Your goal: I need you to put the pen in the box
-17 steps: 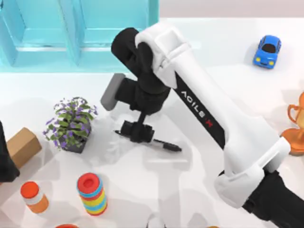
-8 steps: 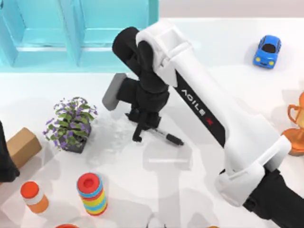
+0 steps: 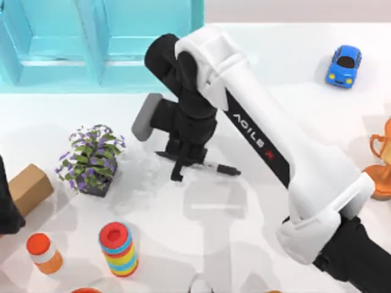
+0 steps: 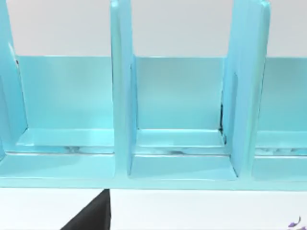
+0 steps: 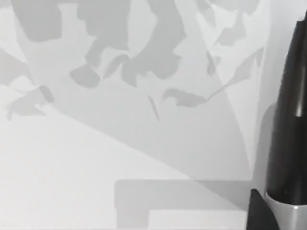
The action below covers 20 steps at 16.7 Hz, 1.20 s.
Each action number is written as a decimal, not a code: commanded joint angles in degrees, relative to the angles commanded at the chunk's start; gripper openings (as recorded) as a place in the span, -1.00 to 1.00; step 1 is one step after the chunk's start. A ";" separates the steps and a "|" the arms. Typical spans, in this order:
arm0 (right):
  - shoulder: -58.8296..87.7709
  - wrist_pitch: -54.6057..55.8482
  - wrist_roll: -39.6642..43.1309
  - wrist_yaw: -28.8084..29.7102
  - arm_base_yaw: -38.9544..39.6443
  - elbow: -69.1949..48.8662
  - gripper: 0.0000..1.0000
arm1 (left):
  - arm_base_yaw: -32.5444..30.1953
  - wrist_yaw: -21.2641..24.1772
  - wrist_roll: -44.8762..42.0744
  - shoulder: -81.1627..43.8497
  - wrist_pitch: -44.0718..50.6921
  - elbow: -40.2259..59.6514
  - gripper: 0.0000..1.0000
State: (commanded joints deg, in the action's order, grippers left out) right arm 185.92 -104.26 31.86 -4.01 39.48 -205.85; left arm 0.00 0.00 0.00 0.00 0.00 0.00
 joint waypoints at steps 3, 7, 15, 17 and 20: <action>-3.60 1.17 -0.15 -0.23 -0.22 3.90 -1.00 | 0.00 0.00 0.00 0.00 0.00 0.00 1.00; -13.59 4.50 -0.42 -0.69 -0.44 17.34 -1.00 | 0.00 0.00 0.00 0.00 0.00 0.00 1.00; -29.98 9.47 0.05 -0.50 -0.03 39.42 -1.00 | 0.00 0.00 0.00 0.00 0.00 0.00 1.00; -30.11 9.51 0.05 -0.49 -0.02 39.57 -1.00 | 0.00 0.00 0.00 0.00 0.00 0.00 1.00; -30.05 9.37 -0.06 -0.51 -0.15 39.41 -1.00 | 0.00 0.00 0.00 0.00 0.00 0.00 1.00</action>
State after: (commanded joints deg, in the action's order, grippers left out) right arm 155.87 -94.90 31.80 -4.52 39.34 -166.44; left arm 0.00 0.00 0.00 0.00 0.00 0.00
